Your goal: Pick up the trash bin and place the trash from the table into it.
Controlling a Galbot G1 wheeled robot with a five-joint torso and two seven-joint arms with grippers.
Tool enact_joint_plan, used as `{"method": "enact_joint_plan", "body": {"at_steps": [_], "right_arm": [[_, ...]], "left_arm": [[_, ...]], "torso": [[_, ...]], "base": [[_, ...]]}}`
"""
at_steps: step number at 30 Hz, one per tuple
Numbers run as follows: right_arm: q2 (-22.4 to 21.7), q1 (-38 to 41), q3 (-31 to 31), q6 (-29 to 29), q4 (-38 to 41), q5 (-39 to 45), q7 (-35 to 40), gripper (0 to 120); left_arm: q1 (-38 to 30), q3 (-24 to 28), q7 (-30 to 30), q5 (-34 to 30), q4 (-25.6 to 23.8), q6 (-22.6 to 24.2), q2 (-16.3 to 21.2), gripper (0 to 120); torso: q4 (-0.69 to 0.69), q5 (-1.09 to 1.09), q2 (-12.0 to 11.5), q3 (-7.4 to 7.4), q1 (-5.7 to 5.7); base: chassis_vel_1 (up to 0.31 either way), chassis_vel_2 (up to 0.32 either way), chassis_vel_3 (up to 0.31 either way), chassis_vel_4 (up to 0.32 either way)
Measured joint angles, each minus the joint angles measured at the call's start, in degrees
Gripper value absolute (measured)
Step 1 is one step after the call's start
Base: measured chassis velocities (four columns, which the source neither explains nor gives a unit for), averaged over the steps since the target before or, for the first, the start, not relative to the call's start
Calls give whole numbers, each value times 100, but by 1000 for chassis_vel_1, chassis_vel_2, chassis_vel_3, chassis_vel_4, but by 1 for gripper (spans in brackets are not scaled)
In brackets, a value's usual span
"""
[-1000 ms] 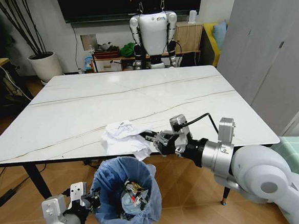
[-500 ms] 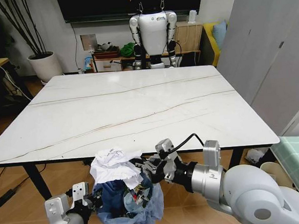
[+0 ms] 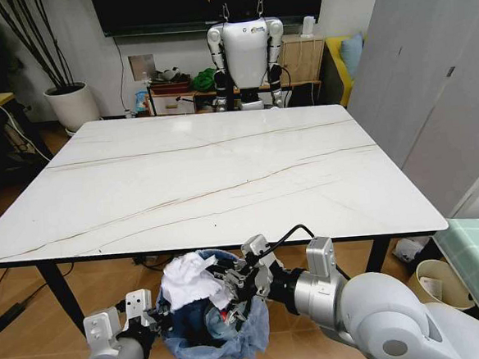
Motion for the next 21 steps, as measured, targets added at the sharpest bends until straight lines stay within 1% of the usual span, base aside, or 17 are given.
{"method": "enact_joint_plan", "body": {"at_steps": [1, 2, 3, 4, 7, 8, 12, 13, 14, 16, 17, 18, 20, 21], "right_arm": [[-7, -27, -6, 1, -1, -56, -6, 36], [-9, -37, 9, 6, -1, -79, -8, 41], [-9, -42, 46, 24, -5, -104, -8, 45], [-9, -42, 46, 24, -5, -104, -8, 45], [-4, -49, 335, 156, -15, -182, 17, 59], [-4, -49, 335, 156, -15, -182, 17, 59], [-3, -108, 858, 374, 18, -527, 255, 79], [-3, -108, 858, 374, 18, -527, 255, 79], [5, -161, 998, 389, 27, -569, 292, 82], [61, -588, 1835, 404, 54, -782, 430, 93], [61, -588, 1835, 404, 54, -782, 430, 93], [91, -897, 2268, 416, 48, -958, 444, 97], [200, -1471, 2984, 446, 41, -1299, 416, 100], [200, -1471, 2984, 446, 41, -1299, 416, 100]], "left_arm": [[1, -8, 0, 0, -6, 0, 3, 0], [13, -23, 1, 0, -16, 0, 3, 0], [34, -36, 4, 0, -24, 0, 4, 0], [34, -36, 4, 0, -24, 0, 4, 0], [129, -81, 39, 34, -47, 0, 2, 0], [129, -81, 39, 34, -47, 0, 2, 0], [249, -132, 228, 244, -80, 0, -16, 0], [249, -132, 228, 244, -80, 0, -16, 0], [269, -142, 299, 338, -82, 0, -20, 0], [376, -199, 645, 733, -103, 0, -67, 0], [376, -199, 645, 733, -103, 0, -67, 0], [416, -208, 698, 775, -130, 0, -70, 0], [451, -225, 745, 803, -152, 0, -87, 0], [451, -225, 745, 803, -152, 0, -87, 0]], "torso": [[0, 0, 0, 0, 0], [0, 0, 0, 0, 0], [0, 0, 0, 0, 0], [0, 0, 0, 0, 0], [0, 0, 0, 0, 0], [0, 0, 0, 0, 0], [2, 0, 0, 0, 0], [2, 0, 0, 0, 0], [1, 0, 1, 0, 0], [1, 0, 1, 0, 0], [1, 0, 1, 0, 0], [2, 1, 1, 0, 0], [0, 1, 1, 0, 0], [0, 1, 1, 0, 0]], "base": [[0, 0, 0, 0], [0, 0, 0, 0], [0, 0, 0, 0], [0, 0, 0, 0], [0, 0, 0, 0], [0, 0, 0, 0], [0, 0, 0, 0], [0, 0, 0, 0], [0, 0, 0, 0], [0, 0, 0, 0], [0, 0, 0, 0], [0, 0, 0, 0], [0, 0, 0, 0], [0, 0, 0, 0]]}}
